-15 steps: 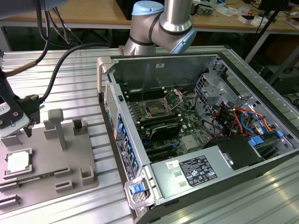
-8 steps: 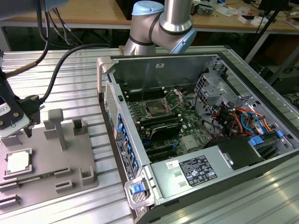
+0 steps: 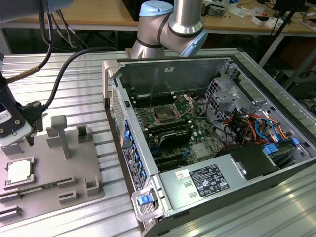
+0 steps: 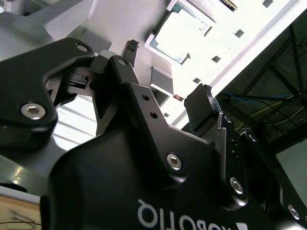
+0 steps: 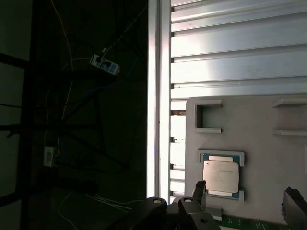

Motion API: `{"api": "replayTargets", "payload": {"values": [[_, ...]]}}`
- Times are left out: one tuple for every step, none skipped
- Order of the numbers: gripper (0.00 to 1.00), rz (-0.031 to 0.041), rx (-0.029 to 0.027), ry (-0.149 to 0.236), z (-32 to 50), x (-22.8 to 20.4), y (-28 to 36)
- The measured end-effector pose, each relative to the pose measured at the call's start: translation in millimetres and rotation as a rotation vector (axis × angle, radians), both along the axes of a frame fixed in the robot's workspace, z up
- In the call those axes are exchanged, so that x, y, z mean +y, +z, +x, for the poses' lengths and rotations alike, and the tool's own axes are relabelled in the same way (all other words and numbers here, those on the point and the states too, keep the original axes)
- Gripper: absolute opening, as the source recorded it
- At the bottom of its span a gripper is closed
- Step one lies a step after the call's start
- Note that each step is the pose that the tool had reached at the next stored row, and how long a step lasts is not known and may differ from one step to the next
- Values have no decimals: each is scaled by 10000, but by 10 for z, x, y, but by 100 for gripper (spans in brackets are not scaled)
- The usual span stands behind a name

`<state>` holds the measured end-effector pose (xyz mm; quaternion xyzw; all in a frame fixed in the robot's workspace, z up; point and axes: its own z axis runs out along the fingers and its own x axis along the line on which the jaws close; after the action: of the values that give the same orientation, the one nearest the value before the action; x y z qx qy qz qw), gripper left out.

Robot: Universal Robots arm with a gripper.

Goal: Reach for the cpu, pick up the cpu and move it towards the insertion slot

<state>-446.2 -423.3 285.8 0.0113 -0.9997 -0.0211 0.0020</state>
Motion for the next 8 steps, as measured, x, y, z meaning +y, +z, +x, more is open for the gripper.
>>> {"api": "replayTargets", "payload": {"values": [[67,0,0,0,0,0,-2],[67,0,0,0,0,0,-3],[67,0,-1,0,0,0,-6],[67,-1,0,-1,0,0,-9],[67,-1,1,-1,0,0,-10],[67,-1,1,-1,0,0,-12],[67,0,-1,0,0,0,-17],[67,0,0,-1,0,0,-18]]}}
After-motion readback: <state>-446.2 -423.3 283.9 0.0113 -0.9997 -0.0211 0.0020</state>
